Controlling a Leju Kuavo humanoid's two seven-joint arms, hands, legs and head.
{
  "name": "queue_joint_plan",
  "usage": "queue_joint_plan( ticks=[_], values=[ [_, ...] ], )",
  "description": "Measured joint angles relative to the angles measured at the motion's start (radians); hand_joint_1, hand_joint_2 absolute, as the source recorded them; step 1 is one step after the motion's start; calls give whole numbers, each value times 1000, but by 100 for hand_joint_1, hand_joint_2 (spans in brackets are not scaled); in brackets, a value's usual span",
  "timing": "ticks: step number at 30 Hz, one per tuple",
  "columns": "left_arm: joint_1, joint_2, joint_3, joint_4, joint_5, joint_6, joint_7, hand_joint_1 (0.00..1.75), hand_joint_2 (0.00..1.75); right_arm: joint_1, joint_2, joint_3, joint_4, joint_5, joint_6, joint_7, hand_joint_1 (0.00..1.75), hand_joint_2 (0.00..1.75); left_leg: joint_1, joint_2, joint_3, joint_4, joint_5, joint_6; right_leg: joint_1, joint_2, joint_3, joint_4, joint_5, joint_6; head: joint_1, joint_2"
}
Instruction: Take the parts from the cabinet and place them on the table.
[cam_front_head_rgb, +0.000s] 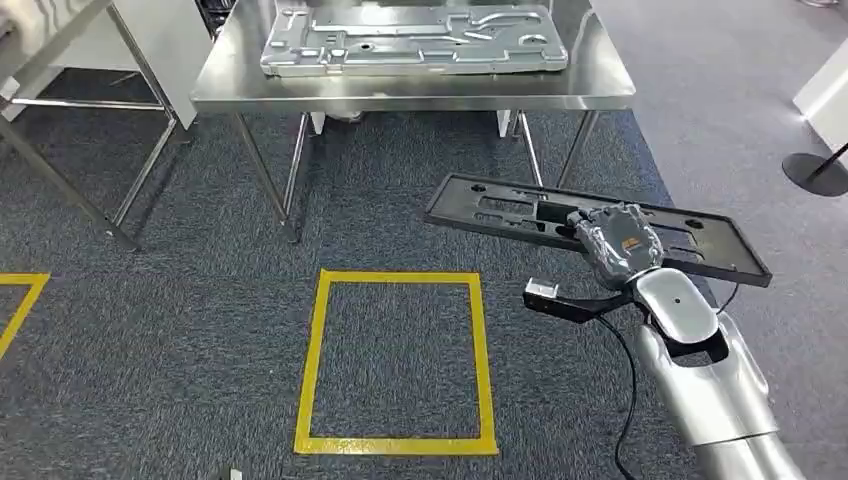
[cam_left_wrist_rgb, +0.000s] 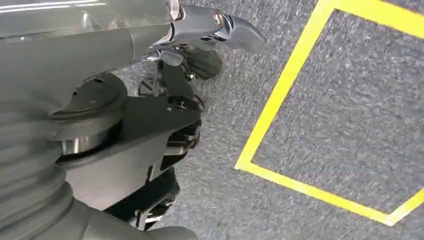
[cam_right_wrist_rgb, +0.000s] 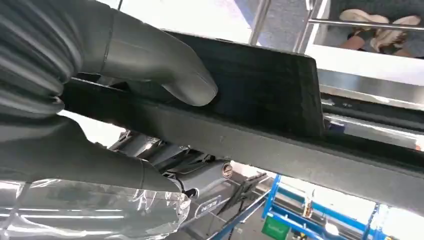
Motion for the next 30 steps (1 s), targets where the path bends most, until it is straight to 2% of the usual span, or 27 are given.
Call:
queue_joint_plan(
  ticks=[2,3,4,6,7,8,9,10,12,13,14,16,18,19,20,22,23,24,25,27,28,29,30],
  values=[
    [0,0,0,0,0,0,0,0,175,-2,0,0,0,0,0,0,175,175,1,-1,4,-12,5,13,2,-1,5,-6,1,13,0,0],
    [0,0,0,0,1,0,0,0,175,-2,-1,0,0,0,0,0,175,175,6,0,11,-21,11,18,-4,-2,3,7,-8,17,0,0],
    [-1,-1,0,0,0,0,0,0,175,-6,-2,0,-1,0,1,0,175,175,7,1,13,-25,12,22,-3,-2,-19,48,-36,20,5,0],
    [-3,-1,0,0,0,0,0,0,175,-8,-2,0,-1,0,1,0,175,175,6,1,13,-25,11,25,-5,-3,-97,204,-110,28,4,0],
    [-2,-1,0,0,0,0,0,0,175,-7,-2,0,0,0,2,0,175,175,6,1,13,-24,11,26,-6,-3,-137,279,-135,31,3,0],
    [-2,-1,0,0,0,0,0,0,175,-6,-2,0,1,0,3,0,175,175,6,1,13,-23,10,26,-6,-3,-160,315,-133,33,5,0],
    [-2,-1,0,0,0,0,0,0,175,-5,-2,0,2,0,3,0,175,175,6,1,14,-22,8,25,-8,-3,-155,296,-110,34,4,0],
    [-2,-1,0,0,0,0,0,0,175,-5,-2,0,2,0,3,0,175,175,6,0,14,-20,6,24,-10,-4,-130,237,-70,34,5,0],
    [-2,-1,0,0,0,0,0,0,175,-9,-2,0,1,0,3,0,175,175,7,0,18,-12,-2,17,-13,-8,-41,51,22,32,4,0],
    [-2,-1,0,0,0,0,0,0,175,-11,-2,0,2,0,3,0,175,175,3,-1,15,-8,-7,12,-11,-11,-19,9,10,25,4,0],
    [-3,-1,0,0,0,0,0,0,175,-11,-2,0,1,0,3,0,175,175,-1,-2,14,-5,-9,7,-5,-7,-22,4,16,14,3,0],
    [-3,-1,0,0,0,0,0,0,175,-9,-2,-1,2,0,3,0,175,175,1,-1,16,-9,-9,-3,-1,-5,-24,7,13,4,1,0],
    [-4,-1,0,0,0,0,0,0,175,-9,-2,-1,1,0,3,0,175,175,-1,0,15,-5,-17,-16,-9,-5,-18,-3,18,-9,1,0],
    [-4,-1,0,0,0,0,0,0,175,-10,-2,-1,1,0,3,0,175,175,3,0,8,21,-36,-21,-10,-5,-15,-4,17,-15,0,0],
    [-4,-1,0,0,0,0,0,0,175,-10,-2,-1,0,0,3,0,175,175,4,0,-21,85,-74,-23,-9,-6,-14,-4,15,-20,-5,0],
    [-3,-1,0,0,0,0,0,0,175,-8,-2,0,0,0,3,0,175,175,5,0,-104,256,-148,-26,-5,-6,-14,-3,13,-24,-5,0],
    [-2,-1,0,0,0,0,0,0,175,-5,-2,0,0,0,3,0,175,175,5,0,-133,310,-156,-27,-4,-5,-13,-3,12,-24,-6,0],
    [-1,-1,0,0,1,0,0,0,175,-3,-2,0,1,0,3,0,175,175,5,0,-137,310,-141,-25,-3,-5,-11,-3,11,-25,-6,0],
    [-1,0,0,0,0,0,0,0,175,-2,-2,0,0,0,3,0,175,175,5,0,-119,265,-106,-23,-3,-4,-9,-2,10,-24,-6,0],
    [-2,-1,0,0,0,0,0,0,175,-3,-2,0,0,0,3,0,175,175,5,0,-38,90,-10,-12,-1,-1,-1,-2,6,-20,-6,0],
    [-3,0,0,0,0,0,0,0,175,-3,-2,0,0,0,3,0,175,175,3,-1,-4,10,7,-4,-2,-1,2,-2,3,-17,-6,0],
    [-4,0,0,0,0,0,0,0,175,-4,-2,0,-1,0,3,0,175,175,-2,-1,7,-8,-2,-3,5,0,-1,2,1,-12,-6,0],
    [-3,0,0,0,0,0,0,0,175,-3,-2,0,-1,0,3,0,175,175,-2,-1,6,-3,-1,-1,3,0,-2,-1,3,-7,-5,0]
  ],
)
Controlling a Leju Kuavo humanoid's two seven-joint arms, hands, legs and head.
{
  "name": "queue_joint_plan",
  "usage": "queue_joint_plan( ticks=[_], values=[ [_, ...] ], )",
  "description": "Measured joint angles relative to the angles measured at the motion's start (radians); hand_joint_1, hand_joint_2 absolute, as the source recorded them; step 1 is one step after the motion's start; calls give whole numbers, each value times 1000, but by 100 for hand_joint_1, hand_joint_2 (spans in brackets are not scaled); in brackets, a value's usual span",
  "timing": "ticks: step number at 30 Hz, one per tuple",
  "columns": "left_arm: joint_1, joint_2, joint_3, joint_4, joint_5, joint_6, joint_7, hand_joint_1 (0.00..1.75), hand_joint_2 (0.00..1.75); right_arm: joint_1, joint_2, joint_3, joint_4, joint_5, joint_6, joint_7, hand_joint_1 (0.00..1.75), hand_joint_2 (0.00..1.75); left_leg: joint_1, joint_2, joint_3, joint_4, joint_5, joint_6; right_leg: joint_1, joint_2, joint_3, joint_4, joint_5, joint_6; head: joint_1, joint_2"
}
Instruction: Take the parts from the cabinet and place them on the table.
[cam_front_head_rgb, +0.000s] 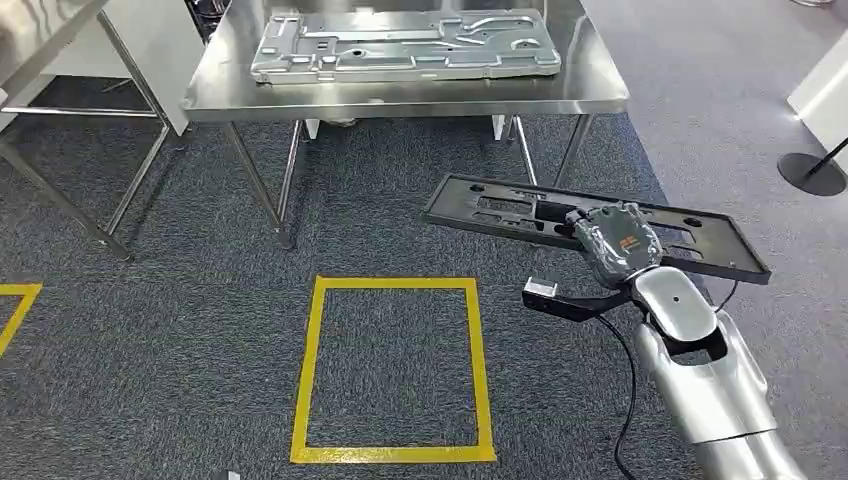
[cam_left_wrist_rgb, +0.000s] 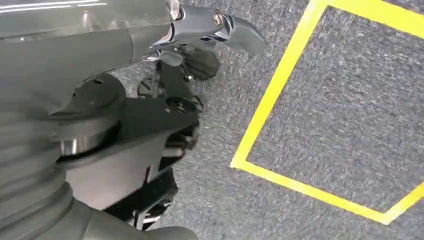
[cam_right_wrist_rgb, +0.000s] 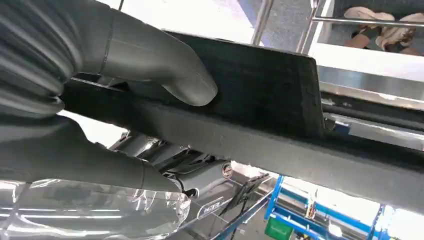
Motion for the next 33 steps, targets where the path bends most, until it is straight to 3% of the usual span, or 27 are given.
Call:
queue_joint_plan(
  ticks=[2,3,4,5,7,8,9,11,12,13,14,17,19,21,23,24,25,26,28,29,31,33],
  values=[
    [1,0,0,0,0,0,0,0,175,2,0,0,-2,0,0,0,175,175,-3,-1,0,-2,0,10,-4,0,3,-6,1,11,-1,0],
    [1,0,0,0,0,0,0,0,175,1,0,0,-3,0,0,0,175,175,4,0,7,-17,8,19,-1,0,2,-5,-2,19,-1,0],
    [1,0,0,0,0,0,0,0,175,1,-2,-1,-4,0,0,0,175,175,5,0,10,-22,12,23,-5,-3,-2,12,-14,23,0,0],
    [-1,-1,0,0,0,-1,0,0,175,-2,-2,-1,-5,-2,0,0,175,175,6,1,10,-23,12,27,-5,-3,-26,63,-47,25,2,0],
    [0,-1,0,0,0,-2,0,0,175,1,-3,-1,-5,-2,0,1,175,175,5,1,11,-23,10,30,-8,-3,-107,227,-120,34,1,0],
    [0,0,0,0,0,-2,0,0,175,4,-2,-1,-4,-3,0,1,175,175,5,1,11,-22,10,30,-9,-3,-141,291,-137,38,1,0],
    [1,0,0,0,0,-2,0,0,175,7,-3,-1,-4,-3,1,1,175,175,5,1,11,-21,9,30,-11,-3,-153,306,-128,39,2,0],
    [0,-1,0,0,0,-2,0,0,175,8,-2,-1,-4,-3,2,1,175,175,5,0,13,-18,6,27,-15,-4,-119,224,-67,40,2,0],
    [1,-1,0,0,0,-2,0,0,175,6,-3,-1,-4,-3,2,1,175,175,6,-1,15,-14,2,24,-16,-6,-61,104,-7,38,2,0],
    [1,-1,0,0,0,-2,0,0,175,5,-3,-1,-4,-3,2,1,175,175,6,-1,17,-10,-3,20,-16,-10,-16,14,21,35,2,0],
    [0,-1,0,0,0,-2,0,0,175,3,-2,-1,-4,-3,2,1,175,175,-1,-1,14,-7,-6,14,-8,-10,-9,3,6,28,1,0],
    [1,-2,0,0,0,-2,-1,0,175,4,-2,-1,-4,-4,3,1,175,175,2,0,17,-13,-6,0,-4,-6,-13,1,9,9,1,0],
    [-1,-2,0,0,0,-2,-1,0,175,3,-2,-1,-5,-4,3,1,175,175,3,0,15,-4,-18,-12,-15,-6,-7,-9,15,-4,1,0],
    [-1,-2,0,0,0,-2,-2,0,175,0,-2,-1,-5,-4,3,1,175,175,6,0,-31,100,-80,-20,-13,-7,-5,-10,12,-12,-7,0],
    [1,-2,0,0,0,-2,-2,0,175,2,-2,-1,-4,-4,3,1,175,175,7,0,-117,273,-149,-24,-11,-7,-5,-9,10,-15,-8,0],
    [2,-2,0,0,0,-2,-2,0,175,5,-2,-1,-4,-4,3,0,175,175,7,0,-140,314,-151,-23,-10,-7,-4,-8,10,-15,-8,0],
    [3,-2,0,0,0,-2,-2,0,175,7,-2,-1,-4,-4,4,1,175,175,7,0,-136,298,-127,-22,-10,-6,-1,-8,8,-15,-8,0],
    [3,-2,0,0,0,-2,-2,0,175,8,-2,-1,-4,-4,4,0,175,175,7,0,-109,235,-83,-19,-9,-5,2,-8,7,-14,-8,0],
    [2,-2,0,0,0,-2,-2,0,175,8,-2,-1,-5,-4,5,1,175,175,7,0,-24,53,8,-8,-8,-3,11,-8,2,-10,-9,0],
    [1,-2,0,0,0,-2,-2,0,175,8,-2,-1,-5,-4,5,1,175,175,3,-1,1,3,4,-2,-5,-2,12,-8,-1,-5,-8,0],
    [0,-2,0,0,0,-2,-2,0,175,7,-2,-1,-5,-4,6,1,175,175,0,-1,2,-6,4,2,-4,-1,8,-7,-1,7,-8,0],
    [1,-2,0,0,0,-2,-2,0,175,7,-2,-1,-5,-5,6,0,175,175,-4,-1,3,-11,6,16,-7,-2,10,-11,0,21,-9,0]
  ],
)
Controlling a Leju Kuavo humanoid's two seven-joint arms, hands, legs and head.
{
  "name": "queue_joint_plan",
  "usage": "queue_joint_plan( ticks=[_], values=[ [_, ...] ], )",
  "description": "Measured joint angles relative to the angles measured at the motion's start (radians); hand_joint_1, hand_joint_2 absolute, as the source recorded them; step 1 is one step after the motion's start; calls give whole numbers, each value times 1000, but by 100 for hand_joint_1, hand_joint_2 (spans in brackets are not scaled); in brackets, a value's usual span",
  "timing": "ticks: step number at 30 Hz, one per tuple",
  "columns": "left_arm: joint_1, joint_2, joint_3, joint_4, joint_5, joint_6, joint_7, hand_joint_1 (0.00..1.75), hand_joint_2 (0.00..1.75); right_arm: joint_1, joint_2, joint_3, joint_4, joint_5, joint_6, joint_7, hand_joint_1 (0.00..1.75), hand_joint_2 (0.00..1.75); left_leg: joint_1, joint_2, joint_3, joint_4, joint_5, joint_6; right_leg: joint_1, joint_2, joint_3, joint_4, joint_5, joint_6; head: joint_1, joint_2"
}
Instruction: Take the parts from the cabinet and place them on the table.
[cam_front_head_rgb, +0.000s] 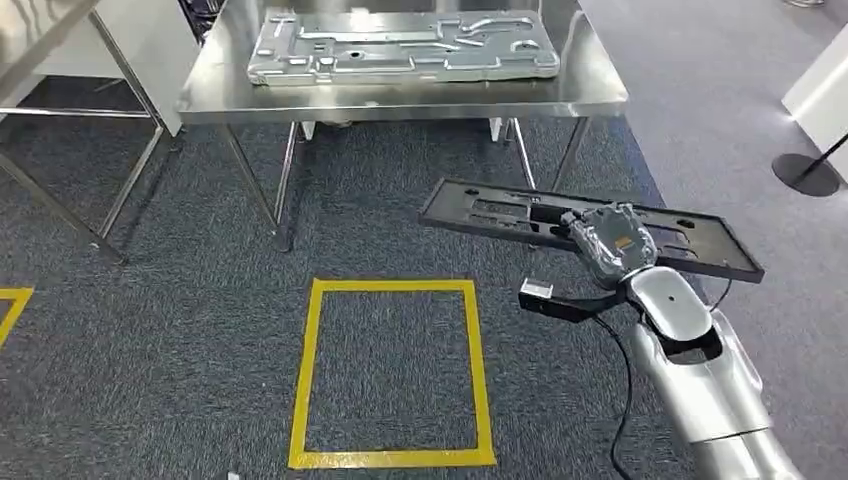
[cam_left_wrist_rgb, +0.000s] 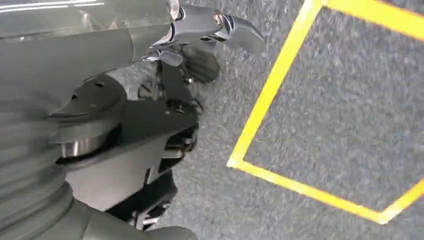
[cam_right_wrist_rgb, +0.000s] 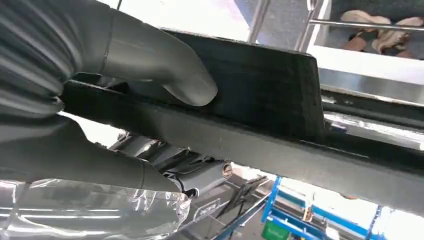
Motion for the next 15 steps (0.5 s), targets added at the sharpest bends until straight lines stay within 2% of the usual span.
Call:
queue_joint_plan(
  ticks=[1,2,5,6,7,8,9,10,11,12,15],
  values=[
    [0,0,0,0,0,0,0,0,175,0,0,0,0,0,0,0,175,175,10,1,7,-11,7,8,-3,-1,-1,5,-7,5,1,0],
    [-1,-1,0,0,0,0,0,0,175,-1,-1,0,0,-1,0,0,175,175,9,1,8,-14,7,11,-2,-2,-12,32,-25,9,3,0],
    [-2,-1,0,0,0,0,0,0,175,2,-1,-1,0,-2,0,1,175,175,7,2,8,-13,6,17,-4,-3,-131,270,-135,18,3,0],
    [-1,-1,0,0,0,0,0,0,175,5,-1,0,0,-2,0,1,175,175,6,2,8,-12,5,18,-5,-3,-157,318,-141,19,3,0],
    [0,-1,0,0,0,0,0,0,175,8,-1,-1,0,-2,1,1,175,175,6,1,9,-11,3,17,-5,-3,-161,315,-124,20,3,0],
    [0,-1,0,0,0,0,0,0,175,9,-1,-1,0,-2,1,1,175,175,7,1,9,-9,1,16,-6,-3,-143,266,-85,19,4,0],
    [-1,-1,0,0,0,0,0,0,175,8,-1,-1,0,-2,1,1,175,175,7,0,11,-6,-2,15,-6,-3,-106,185,-38,16,3,0],
    [-1,-2,0,0,0,0,0,0,175,7,-1,-1,0,-2,1,1,175,175,7,0,14,-3,-6,11,-6,-4,-55,79,12,11,4,0],
    [-1,-2,0,0,0,-1,0,0,175,6,-1,-1,0,-2,1,1,175,175,6,0,14,-2,-9,8,-5,-7,-29,17,20,5,3,0],
    [-1,-2,0,0,0,-1,0,0,175,5,0,-1,0,-2,1,1,175,175,-1,-1,12,4,-13,2,3,-6,-23,7,15,-2,2,0],
    [-1,-2,0,0,0,-1,0,0,175,6,-1,-1,0,-2,1,1,175,175,1,1,16,-4,-14,-12,6,-3,-25,8,13,-15,2,0]
  ],
)
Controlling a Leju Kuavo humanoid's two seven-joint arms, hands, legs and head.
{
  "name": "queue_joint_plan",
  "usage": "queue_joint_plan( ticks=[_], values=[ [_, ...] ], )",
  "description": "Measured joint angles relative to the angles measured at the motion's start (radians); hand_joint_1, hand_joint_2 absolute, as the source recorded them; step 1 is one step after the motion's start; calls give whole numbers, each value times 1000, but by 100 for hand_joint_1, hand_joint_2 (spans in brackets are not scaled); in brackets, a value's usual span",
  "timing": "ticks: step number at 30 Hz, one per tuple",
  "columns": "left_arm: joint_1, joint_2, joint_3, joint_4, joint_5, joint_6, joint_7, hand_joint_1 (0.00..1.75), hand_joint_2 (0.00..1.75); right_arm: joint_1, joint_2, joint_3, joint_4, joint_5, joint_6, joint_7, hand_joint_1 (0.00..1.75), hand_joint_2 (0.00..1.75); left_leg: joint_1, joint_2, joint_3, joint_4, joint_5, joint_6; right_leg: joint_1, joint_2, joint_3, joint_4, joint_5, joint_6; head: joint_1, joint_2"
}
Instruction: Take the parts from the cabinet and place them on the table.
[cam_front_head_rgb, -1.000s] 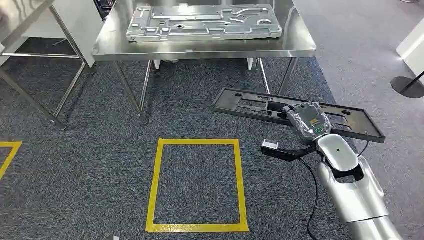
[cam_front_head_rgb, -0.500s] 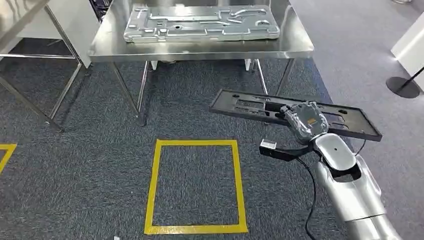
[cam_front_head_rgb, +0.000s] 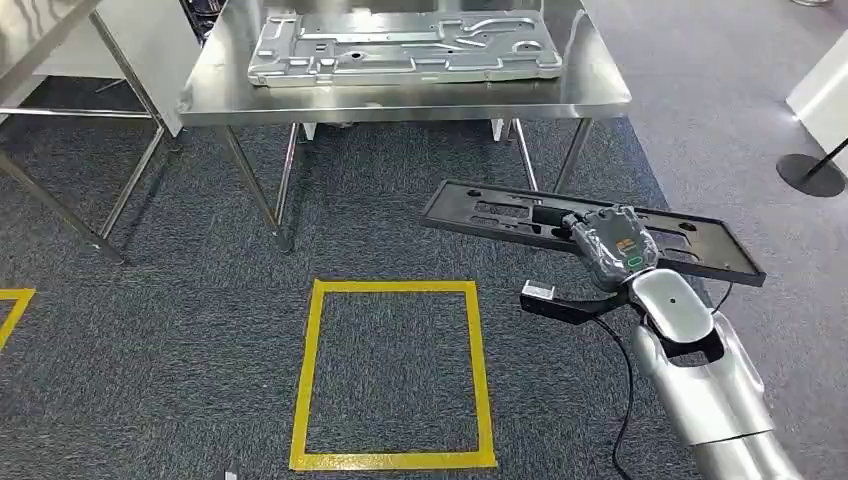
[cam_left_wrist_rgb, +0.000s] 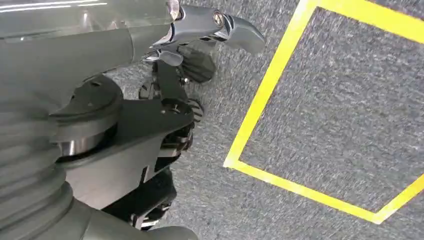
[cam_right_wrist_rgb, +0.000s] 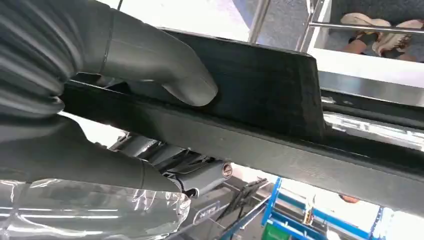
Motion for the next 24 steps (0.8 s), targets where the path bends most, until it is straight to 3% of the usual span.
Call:
queue_joint_plan(
  ticks=[1,2,3,5,6,7,8,10,11,12,15,17,18,20,21,22,23,24],
  values=[
    [-1,0,0,0,0,0,0,0,175,0,0,0,-1,0,0,0,175,175,-4,0,0,4,-6,-7,-11,-1,6,-9,4,-7,0,0],
    [-1,0,0,0,0,0,-1,0,175,0,0,0,-3,0,0,0,175,175,-1,0,-6,25,-21,-13,-12,-1,10,-12,4,-11,0,0],
    [-1,0,0,0,0,0,-1,0,175,-1,0,0,-5,0,0,0,175,175,2,1,-34,88,-60,-17,-12,-2,12,-11,1,-17,-5,0],
    [1,0,0,0,0,0,-1,0,175,0,0,0,-5,0,0,0,175,175,7,1,-116,256,-133,-24,-10,-3,13,-11,-1,-20,-5,0],
    [2,0,0,0,0,0,-1,0,175,1,0,0,-5,0,0,0,175,175,9,1,-148,315,-146,-26,-10,-2,14,-11,-2,-21,-6,0],
    [2,0,0,0,0,0,-1,0,175,2,0,0,-5,0,0,0,175,175,10,1,-160,328,-135,-27,-10,-2,16,-10,-4,-20,-5,0],
    [3,0,0,0,0,0,-1,0,175,3,0,0,-5,0,0,0,175,175,11,1,-145,288,-101,-27,-10,-1,19,-10,-6,-19,-6,0],
    [2,0,0,0,0,0,0,0,175,3,0,0,-5,0,0,0,175,175,13,1,-69,121,-5,-22,-11,1,30,-10,-13,-14,-6,0],
    [2,0,0,0,0,0,-1,0,175,3,0,0,-5,0,0,0,175,175,13,1,-32,40,29,-17,-11,1,34,-10,-17,-10,-5,0],
    [1,0,0,0,0,0,-1,0,175,1,0,0,-5,0,0,0,175,175,8,0,-15,9,13,-13,-2,3,32,-5,-21,-3,-5,0],
    [3,0,0,0,0,0,-1,0,175,2,0,0,-5,0,0,-1,175,175,4,-2,-20,12,10,4,-7,2,32,-11,-19,14,-4,0],
    [2,0,0,0,0,0,-1,0,175,3,0,0,-7,0,-1,-1,175,175,12,-1,-10,-4,18,18,-11,0,33,0,-30,25,-3,0],
    [1,0,0,0,0,0,-1,0,175,1,0,0,-8,0,-1,-1,175,175,12,0,-9,-6,17,23,-10,0,13,39,-55,28,0,0],
    [0,0,0,0,0,0,-1,0,175,4,-2,-1,-8,0,-1,0,175,175,9,0,-8,-5,15,28,-12,0,-72,207,-131,33,0,0],
    [0,0,0,0,0,0,-1,0,175,8,-2,-1,-8,0,-1,0,175,175,8,0,-8,-4,13,30,-12,0,-111,276,-151,35,0,0],
    [1,0,0,0,0,0,-1,0,175,12,-2,-1,-8,0,0,0,175,175,7,0,-8,-3,12,30,-13,0,-133,310,-149,35,0,0],
    [2,0,0,0,0,0,-1,0,175,15,-2,-1,-8,0,0,0,175,175,7,-1,-7,-2,10,30,-13,0,-133,297,-128,35,0,0],
    [1,0,0,0,0,0,-1,0,175,15,-2,-1,-8,0,0,0,175,175,7,-2,-6,1,7,29,-13,0,-115,247,-88,33,0,0]
  ],
)
